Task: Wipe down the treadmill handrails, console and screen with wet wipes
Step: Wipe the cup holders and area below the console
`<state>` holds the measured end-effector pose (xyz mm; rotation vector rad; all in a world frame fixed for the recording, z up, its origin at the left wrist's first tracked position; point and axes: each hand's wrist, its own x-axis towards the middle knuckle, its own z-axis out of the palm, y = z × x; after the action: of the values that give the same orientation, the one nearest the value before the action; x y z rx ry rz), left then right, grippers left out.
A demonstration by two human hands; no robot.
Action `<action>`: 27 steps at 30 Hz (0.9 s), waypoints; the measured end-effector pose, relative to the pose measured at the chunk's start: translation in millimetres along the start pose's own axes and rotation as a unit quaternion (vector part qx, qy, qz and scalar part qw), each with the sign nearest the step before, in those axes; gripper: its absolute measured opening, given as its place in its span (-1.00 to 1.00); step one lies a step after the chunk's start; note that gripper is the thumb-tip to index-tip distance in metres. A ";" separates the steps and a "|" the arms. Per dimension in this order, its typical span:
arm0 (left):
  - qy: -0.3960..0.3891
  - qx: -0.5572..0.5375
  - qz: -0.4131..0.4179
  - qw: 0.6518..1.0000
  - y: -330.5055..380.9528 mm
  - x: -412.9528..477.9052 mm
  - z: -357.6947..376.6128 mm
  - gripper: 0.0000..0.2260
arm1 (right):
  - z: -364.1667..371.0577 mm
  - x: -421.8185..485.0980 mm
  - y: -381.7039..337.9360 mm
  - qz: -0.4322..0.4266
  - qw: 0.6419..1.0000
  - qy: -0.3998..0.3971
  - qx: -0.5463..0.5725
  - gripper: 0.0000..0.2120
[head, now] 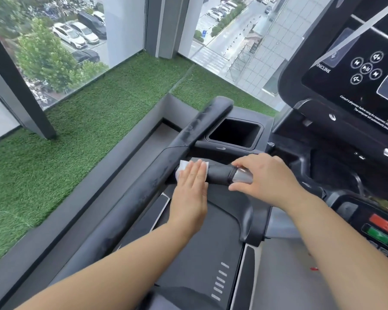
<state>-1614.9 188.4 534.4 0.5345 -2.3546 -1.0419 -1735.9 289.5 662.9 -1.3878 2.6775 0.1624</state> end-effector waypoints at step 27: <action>-0.024 0.021 0.142 0.989 2.8 28.6 -8.5 -0.65 | -0.4 -2.8 -2.5 0.030 0.999 -0.003 0.031 -0.51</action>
<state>-1633.1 170.2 549.7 0.1818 -2.4118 -0.8841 -1732.3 290.3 663.6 -1.2874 2.6974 0.0889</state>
